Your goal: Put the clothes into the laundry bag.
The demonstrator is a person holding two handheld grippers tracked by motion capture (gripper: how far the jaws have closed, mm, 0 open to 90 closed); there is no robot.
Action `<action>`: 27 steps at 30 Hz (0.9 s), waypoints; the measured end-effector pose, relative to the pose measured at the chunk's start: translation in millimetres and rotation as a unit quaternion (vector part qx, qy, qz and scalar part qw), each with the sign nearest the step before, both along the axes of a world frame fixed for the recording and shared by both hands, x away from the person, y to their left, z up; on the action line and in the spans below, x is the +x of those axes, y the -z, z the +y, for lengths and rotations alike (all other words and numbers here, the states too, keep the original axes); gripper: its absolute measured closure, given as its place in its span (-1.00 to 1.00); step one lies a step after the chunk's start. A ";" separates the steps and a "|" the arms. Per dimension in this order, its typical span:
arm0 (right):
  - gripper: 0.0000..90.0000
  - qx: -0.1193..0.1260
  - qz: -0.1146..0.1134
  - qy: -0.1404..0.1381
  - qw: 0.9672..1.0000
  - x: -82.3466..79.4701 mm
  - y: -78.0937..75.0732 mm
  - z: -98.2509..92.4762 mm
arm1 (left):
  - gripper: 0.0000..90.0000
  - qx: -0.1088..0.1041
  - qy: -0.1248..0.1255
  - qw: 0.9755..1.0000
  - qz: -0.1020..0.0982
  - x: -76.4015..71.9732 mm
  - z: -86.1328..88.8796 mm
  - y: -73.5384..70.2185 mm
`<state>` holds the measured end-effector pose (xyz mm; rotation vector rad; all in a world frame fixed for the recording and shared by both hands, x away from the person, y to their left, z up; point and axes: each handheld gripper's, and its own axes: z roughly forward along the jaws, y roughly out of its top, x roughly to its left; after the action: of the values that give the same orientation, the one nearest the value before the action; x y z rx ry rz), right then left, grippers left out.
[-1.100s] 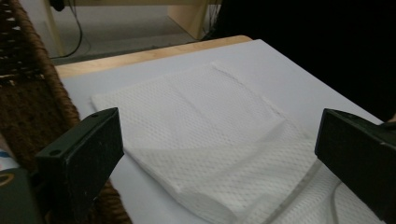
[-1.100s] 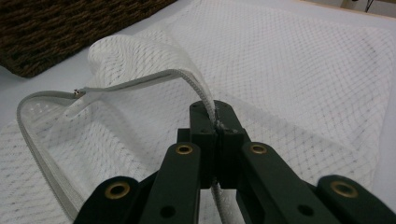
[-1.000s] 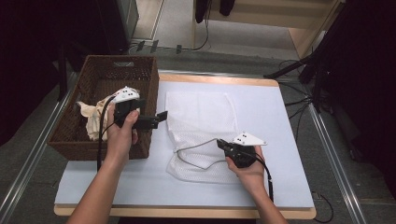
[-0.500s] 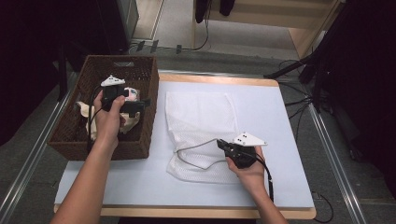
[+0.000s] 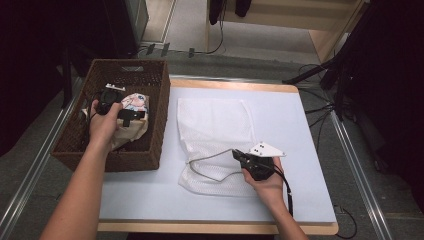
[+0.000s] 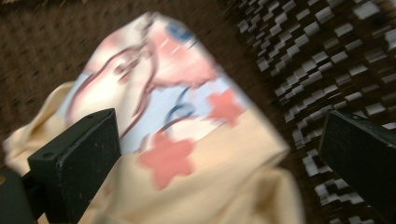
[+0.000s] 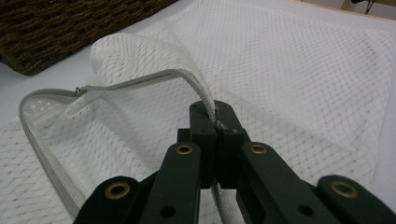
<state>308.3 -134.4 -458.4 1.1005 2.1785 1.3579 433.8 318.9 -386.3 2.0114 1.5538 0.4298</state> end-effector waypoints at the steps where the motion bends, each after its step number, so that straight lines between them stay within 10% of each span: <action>1: 0.97 0.000 -0.001 0.000 1.000 0.0 -0.1 0.0 | -1.00 0.002 -0.004 1.000 0.010 1.6 4.6 2.6; 7: 0.97 -0.002 0.000 -0.001 1.000 -0.1 0.5 1.1 | -1.00 -0.002 -0.025 0.997 0.075 10.9 19.3 17.7; 15: 0.97 -0.003 0.001 -0.003 1.000 -1.2 0.7 1.7 | -1.00 0.031 -0.054 0.983 0.171 22.7 13.1 37.8; 20: 0.97 -0.004 0.000 -0.006 1.000 -2.2 0.8 3.0 | -0.91 0.060 -0.034 0.979 0.193 22.6 2.4 40.1; 22: 0.97 -0.003 0.002 -0.006 1.000 -2.2 0.6 2.7 | -0.29 0.071 -0.034 0.979 0.186 20.9 1.9 34.0; 24: 0.97 -0.003 0.002 -0.006 1.000 -2.1 0.6 2.5 | 0.09 0.030 -0.023 0.983 0.178 19.5 1.8 30.0; 27: 0.97 -0.002 0.002 -0.006 1.000 -1.2 0.8 2.1 | 0.35 0.001 -0.007 0.985 0.174 18.1 -0.8 24.3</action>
<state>307.1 -132.3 -459.2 1.0916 2.1927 1.3559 452.0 318.0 -410.6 2.1641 1.7700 0.0846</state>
